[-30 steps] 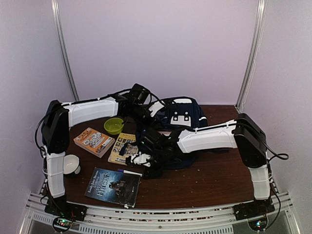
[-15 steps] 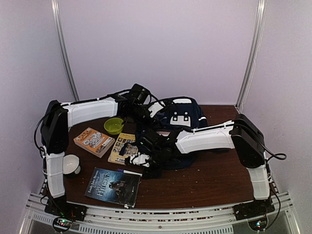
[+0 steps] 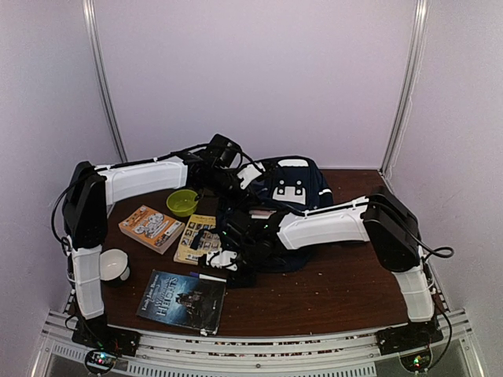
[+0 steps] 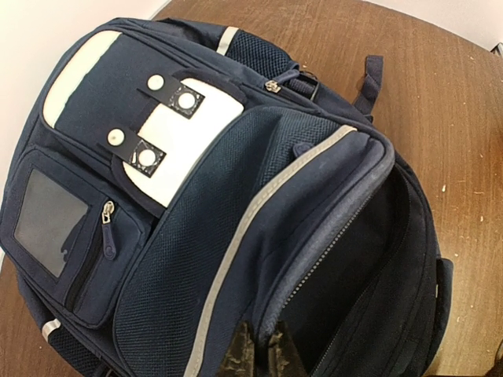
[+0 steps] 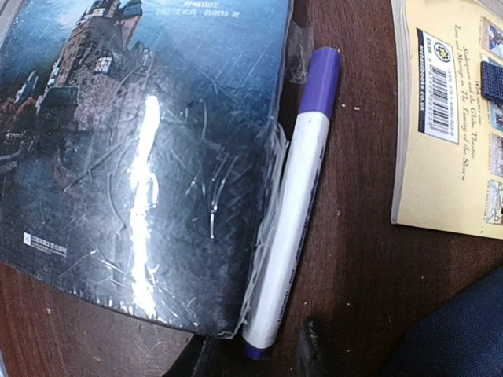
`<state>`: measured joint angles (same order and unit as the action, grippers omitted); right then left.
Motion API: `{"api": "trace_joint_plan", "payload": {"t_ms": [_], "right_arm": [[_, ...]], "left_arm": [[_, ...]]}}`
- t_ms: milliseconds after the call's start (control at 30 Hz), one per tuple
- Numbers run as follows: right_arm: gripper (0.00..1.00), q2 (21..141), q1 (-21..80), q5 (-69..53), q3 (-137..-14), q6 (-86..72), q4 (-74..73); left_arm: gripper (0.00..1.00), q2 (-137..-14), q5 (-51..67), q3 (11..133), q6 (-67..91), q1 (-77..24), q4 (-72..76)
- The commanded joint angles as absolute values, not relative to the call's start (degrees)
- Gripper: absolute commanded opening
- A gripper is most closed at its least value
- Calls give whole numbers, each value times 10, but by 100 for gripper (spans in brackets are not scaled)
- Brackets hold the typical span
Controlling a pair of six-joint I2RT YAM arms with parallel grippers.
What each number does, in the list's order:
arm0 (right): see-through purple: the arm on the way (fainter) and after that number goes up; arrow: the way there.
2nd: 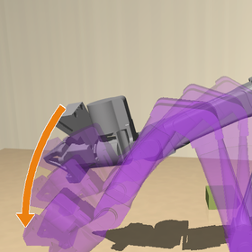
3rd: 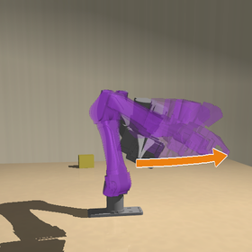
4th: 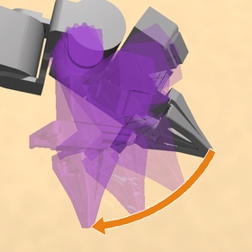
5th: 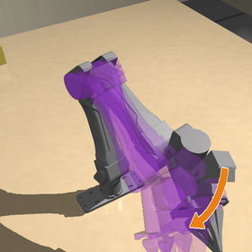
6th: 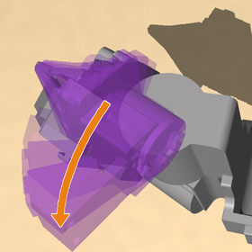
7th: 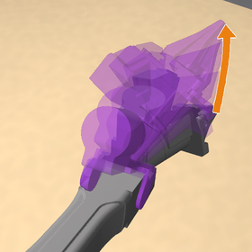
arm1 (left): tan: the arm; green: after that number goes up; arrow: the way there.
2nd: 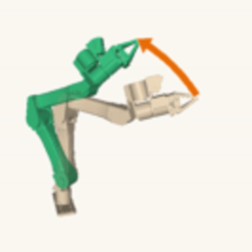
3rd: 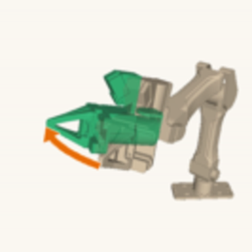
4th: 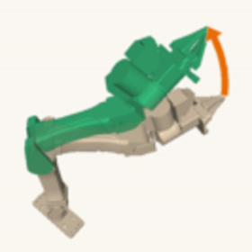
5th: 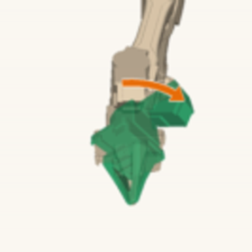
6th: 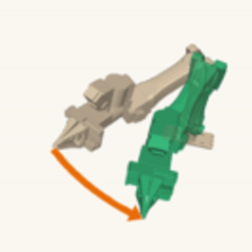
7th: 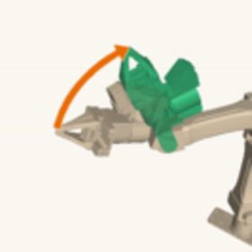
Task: Pack the student bag
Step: Move the pen to the center of the board.
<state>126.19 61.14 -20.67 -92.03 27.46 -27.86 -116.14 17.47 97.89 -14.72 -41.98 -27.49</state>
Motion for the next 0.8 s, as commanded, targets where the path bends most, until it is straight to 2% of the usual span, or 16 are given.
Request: {"api": "trace_joint_plan", "payload": {"t_ms": [0,200,367,767], "right_arm": [[30,1283,614,-203,-930,287,-290],[19,1276,612,-192,-917,292,-316],[15,1238,599,-156,-871,275,-326],[12,1084,559,-112,-690,287,-367]], "left_arm": [[0,-1130,157,977,-154,-412,-252],[1,-1129,162,977,-153,-412,-252],[1,-1127,165,977,-152,-412,-252],[1,-1127,173,980,-147,-413,-252]]}}
